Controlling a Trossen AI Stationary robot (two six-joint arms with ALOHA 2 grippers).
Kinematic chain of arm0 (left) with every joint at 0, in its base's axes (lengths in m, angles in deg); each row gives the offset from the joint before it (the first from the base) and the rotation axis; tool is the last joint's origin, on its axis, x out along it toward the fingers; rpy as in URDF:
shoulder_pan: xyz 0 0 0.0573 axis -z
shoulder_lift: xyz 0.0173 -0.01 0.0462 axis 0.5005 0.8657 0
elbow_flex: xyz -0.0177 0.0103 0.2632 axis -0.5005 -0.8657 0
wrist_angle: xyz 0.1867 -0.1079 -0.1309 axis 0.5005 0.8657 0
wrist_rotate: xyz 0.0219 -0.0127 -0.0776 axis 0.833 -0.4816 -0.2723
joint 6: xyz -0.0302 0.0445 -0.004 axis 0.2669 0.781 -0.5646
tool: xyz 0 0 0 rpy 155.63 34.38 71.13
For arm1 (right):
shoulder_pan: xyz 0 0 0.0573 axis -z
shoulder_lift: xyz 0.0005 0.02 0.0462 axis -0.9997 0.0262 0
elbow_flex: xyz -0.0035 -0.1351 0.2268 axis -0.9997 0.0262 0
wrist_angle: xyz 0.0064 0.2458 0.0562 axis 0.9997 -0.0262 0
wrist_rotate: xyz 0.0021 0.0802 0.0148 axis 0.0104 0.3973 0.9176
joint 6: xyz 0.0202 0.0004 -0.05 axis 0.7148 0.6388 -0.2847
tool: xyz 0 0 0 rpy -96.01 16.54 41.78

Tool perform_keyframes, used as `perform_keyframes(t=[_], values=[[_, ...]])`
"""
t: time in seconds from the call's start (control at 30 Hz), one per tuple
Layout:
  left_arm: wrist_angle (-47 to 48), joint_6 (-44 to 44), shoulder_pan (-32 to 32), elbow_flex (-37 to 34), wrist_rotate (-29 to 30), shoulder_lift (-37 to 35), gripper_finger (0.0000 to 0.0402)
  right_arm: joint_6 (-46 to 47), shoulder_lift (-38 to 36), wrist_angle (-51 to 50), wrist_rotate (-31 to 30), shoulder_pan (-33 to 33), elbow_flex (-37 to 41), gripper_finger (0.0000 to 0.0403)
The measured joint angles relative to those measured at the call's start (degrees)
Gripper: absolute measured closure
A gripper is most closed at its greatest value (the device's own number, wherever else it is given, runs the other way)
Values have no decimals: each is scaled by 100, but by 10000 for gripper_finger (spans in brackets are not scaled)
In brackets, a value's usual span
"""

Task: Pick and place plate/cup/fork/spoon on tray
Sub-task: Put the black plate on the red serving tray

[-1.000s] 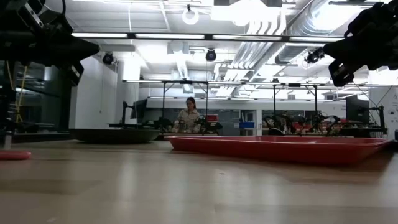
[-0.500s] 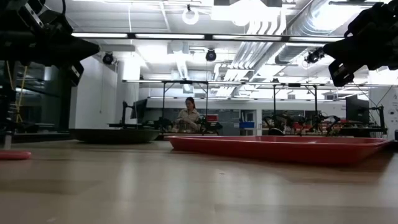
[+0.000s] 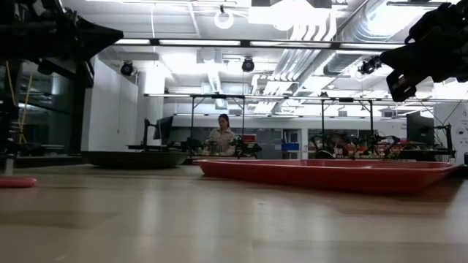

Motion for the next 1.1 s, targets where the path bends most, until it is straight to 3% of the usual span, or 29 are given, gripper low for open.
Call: perform_keyframes(t=[0.13,0.33,0.47,0.57,0.7,0.83,0.97,1.1], values=[[-61,-237,0,0,201,0,398,0,-1,-1,0,1,0,402],[-885,-1513,32,25,519,348,386,0,-1,0,0,0,0,402],[-1247,-1574,170,634,49,1259,346,0,-1,-1,0,1,0,402],[-1083,-1173,275,1495,-782,2226,304,0,-1,1,0,0,-2,402],[630,-550,254,3093,-2539,3513,247,0,-1,-1,0,-1,0,402],[3745,322,305,4551,-3923,4665,207,0,-1,1,0,-1,-2,402],[6271,965,828,5095,-4194,5488,194,0,-1,0,0,0,0,402],[7156,745,1578,4910,-3785,5930,195,0,-1,-1,0,1,0,402]])
